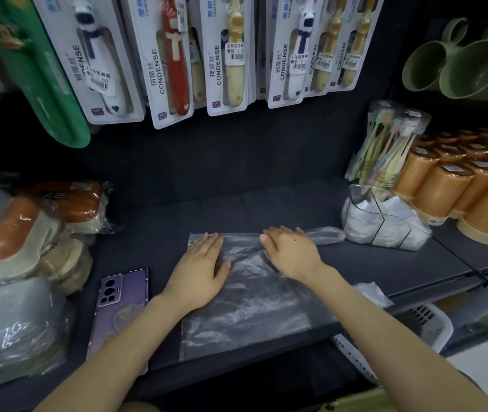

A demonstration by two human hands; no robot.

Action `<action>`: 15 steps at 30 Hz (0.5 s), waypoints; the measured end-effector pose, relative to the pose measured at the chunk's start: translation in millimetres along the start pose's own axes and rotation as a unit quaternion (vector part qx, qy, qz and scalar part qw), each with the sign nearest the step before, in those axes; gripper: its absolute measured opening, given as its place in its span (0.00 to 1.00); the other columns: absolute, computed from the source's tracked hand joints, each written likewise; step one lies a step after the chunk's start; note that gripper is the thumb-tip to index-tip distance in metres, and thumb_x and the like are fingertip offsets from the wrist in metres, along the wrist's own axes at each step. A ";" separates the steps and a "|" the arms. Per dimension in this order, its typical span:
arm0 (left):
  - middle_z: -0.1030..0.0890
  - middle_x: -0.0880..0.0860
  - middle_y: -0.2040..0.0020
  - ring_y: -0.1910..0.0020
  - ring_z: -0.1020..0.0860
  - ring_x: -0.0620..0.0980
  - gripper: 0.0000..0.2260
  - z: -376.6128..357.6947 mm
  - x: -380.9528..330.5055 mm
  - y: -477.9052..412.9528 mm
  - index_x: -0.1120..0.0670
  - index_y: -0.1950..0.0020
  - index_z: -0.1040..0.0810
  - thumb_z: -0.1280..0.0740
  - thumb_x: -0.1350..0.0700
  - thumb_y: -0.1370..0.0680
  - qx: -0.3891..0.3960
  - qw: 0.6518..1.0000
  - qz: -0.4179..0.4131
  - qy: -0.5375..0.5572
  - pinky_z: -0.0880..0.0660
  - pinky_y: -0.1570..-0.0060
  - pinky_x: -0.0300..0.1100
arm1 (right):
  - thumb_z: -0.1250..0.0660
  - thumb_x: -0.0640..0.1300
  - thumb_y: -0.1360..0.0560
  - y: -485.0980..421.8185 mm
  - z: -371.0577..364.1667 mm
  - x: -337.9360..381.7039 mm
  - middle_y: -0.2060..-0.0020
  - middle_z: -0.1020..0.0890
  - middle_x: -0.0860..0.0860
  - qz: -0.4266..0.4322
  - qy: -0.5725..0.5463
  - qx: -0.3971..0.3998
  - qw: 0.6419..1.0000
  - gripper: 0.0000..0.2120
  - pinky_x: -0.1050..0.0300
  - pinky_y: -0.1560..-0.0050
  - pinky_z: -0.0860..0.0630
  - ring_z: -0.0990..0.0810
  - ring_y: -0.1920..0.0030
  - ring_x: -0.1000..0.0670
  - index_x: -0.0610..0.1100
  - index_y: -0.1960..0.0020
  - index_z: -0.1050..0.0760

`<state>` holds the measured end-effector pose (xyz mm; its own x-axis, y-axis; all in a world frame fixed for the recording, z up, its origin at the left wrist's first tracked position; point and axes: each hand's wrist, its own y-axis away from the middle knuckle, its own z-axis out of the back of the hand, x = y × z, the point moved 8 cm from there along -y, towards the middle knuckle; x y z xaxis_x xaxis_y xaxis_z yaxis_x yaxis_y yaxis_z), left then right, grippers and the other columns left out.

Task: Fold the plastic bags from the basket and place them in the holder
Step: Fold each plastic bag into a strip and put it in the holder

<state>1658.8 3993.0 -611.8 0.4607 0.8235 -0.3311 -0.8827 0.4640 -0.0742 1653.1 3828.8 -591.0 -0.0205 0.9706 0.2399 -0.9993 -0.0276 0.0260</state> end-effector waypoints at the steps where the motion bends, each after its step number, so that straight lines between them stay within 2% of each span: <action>1: 0.45 0.53 0.21 0.22 0.49 0.48 0.36 1.1 0.6 0.1 0.56 0.21 0.47 0.54 0.39 0.26 0.002 1.000 0.000 0.002 0.59 0.30 0.34 | 0.53 0.50 0.16 -2.5 -0.7 -6.7 0.27 0.33 0.48 -0.003 -0.012 0.012 1.000 0.22 0.51 0.26 0.49 0.39 0.25 0.48 0.45 0.27 0.34; 4: 0.47 0.51 0.21 0.22 0.51 0.47 0.33 1.3 1.4 -0.5 0.55 0.21 0.48 0.50 0.40 0.22 0.017 1.000 -0.001 0.014 0.60 0.30 0.33 | 0.53 0.50 0.16 -6.2 -1.0 -23.5 0.25 0.36 0.49 -0.006 -0.043 0.027 0.999 0.21 0.54 0.25 0.51 0.43 0.24 0.50 0.45 0.26 0.36; 6: 0.47 0.51 0.21 0.22 0.52 0.47 0.29 5.0 0.5 0.2 0.54 0.21 0.47 0.45 0.44 0.18 0.010 0.999 -0.001 0.053 0.60 0.30 0.33 | 0.55 0.51 0.16 -5.7 4.2 -24.7 0.25 0.36 0.48 -0.004 -0.027 -0.012 1.000 0.23 0.53 0.25 0.53 0.44 0.23 0.49 0.44 0.26 0.36; 7: 0.47 0.51 0.21 0.22 0.52 0.48 0.29 8.9 -1.0 0.6 0.54 0.21 0.46 0.47 0.43 0.19 -0.001 0.998 -0.003 0.067 0.62 0.30 0.33 | 0.57 0.54 0.17 -2.9 8.6 -18.1 0.25 0.36 0.47 0.003 -0.010 -0.043 0.999 0.26 0.52 0.25 0.55 0.44 0.23 0.48 0.43 0.26 0.36; 9: 0.46 0.51 0.21 0.22 0.52 0.49 0.34 15.1 -4.1 -0.9 0.54 0.22 0.45 0.57 0.38 0.24 -0.021 0.999 -0.006 0.034 0.65 0.29 0.35 | 0.65 0.61 0.23 7.7 13.2 10.8 0.25 0.37 0.46 0.040 0.013 -0.085 0.995 0.37 0.50 0.25 0.56 0.44 0.23 0.46 0.43 0.25 0.37; 12: 0.52 0.52 0.20 0.22 0.56 0.50 0.43 2.5 -4.9 -2.1 0.52 0.21 0.51 0.71 0.36 0.32 0.016 0.997 0.000 -0.078 0.66 0.27 0.43 | 0.73 0.69 0.29 21.0 -12.1 48.0 0.22 0.46 0.46 0.083 0.051 -0.026 0.995 0.46 0.46 0.25 0.63 0.52 0.22 0.47 0.46 0.22 0.47; 13: 0.55 0.52 0.20 0.22 0.58 0.51 0.42 -4.8 -3.4 -2.1 0.51 0.21 0.54 0.71 0.35 0.32 0.034 0.994 0.006 -0.100 0.66 0.26 0.44 | 0.75 0.69 0.33 22.5 -22.1 47.7 0.22 0.49 0.47 0.078 0.064 0.006 0.995 0.47 0.45 0.25 0.65 0.55 0.22 0.48 0.48 0.21 0.50; 15: 0.58 0.52 0.21 0.22 0.61 0.50 0.35 -13.9 0.6 -2.7 0.49 0.21 0.58 0.66 0.33 0.24 0.055 0.992 0.024 -0.110 0.65 0.25 0.46 | 0.75 0.70 0.36 20.5 -30.2 24.9 0.21 0.53 0.48 0.044 0.078 0.043 0.995 0.48 0.44 0.27 0.67 0.59 0.22 0.47 0.53 0.21 0.53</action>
<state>1660.2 3987.7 -624.8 0.4378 0.8913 -0.1178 -0.8944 0.4452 0.0440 1631.1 3859.6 -613.9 -0.1189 0.9887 0.0913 -0.9872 -0.1275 0.0955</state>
